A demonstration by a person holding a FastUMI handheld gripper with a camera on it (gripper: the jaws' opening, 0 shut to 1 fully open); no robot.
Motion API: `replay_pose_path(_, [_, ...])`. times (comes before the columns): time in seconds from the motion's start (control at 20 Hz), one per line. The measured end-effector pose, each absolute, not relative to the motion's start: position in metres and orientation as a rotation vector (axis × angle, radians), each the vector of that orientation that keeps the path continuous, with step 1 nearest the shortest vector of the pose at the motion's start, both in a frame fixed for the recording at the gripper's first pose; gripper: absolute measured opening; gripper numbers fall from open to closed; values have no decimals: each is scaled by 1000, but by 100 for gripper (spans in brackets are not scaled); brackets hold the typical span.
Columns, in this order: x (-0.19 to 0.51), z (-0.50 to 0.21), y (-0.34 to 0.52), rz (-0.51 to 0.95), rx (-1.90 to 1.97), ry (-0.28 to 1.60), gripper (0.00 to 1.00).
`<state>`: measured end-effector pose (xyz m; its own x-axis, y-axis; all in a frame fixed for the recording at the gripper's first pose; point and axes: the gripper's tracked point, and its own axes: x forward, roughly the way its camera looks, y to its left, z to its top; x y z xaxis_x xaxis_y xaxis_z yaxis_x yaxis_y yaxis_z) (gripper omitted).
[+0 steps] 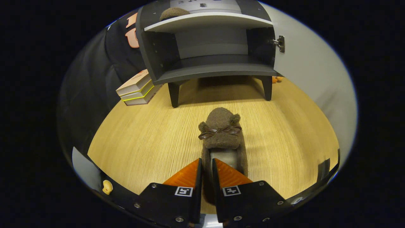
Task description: Open the shoe cabinet door, grab the shoes and put them into the shoe cabinet, then close the shoe cabinet door.
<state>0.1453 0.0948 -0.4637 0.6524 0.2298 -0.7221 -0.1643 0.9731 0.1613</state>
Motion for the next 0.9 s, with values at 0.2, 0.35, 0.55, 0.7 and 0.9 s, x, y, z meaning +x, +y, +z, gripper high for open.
replay_pose_path(0.2, [160, -482, 102, 225, 84, 856, 20])
replay_pose_path(0.35, [174, -490, 105, 221, 63, 846, 19])
replay_pose_path(0.55, [180, -491, 104, 203, 70, 845, 11])
replay_pose_path(0.7, [175, -484, 100, 210, 68, 841, 9])
replay_pose_path(0.9, [164, -457, 90, 215, 52, 808, 9])
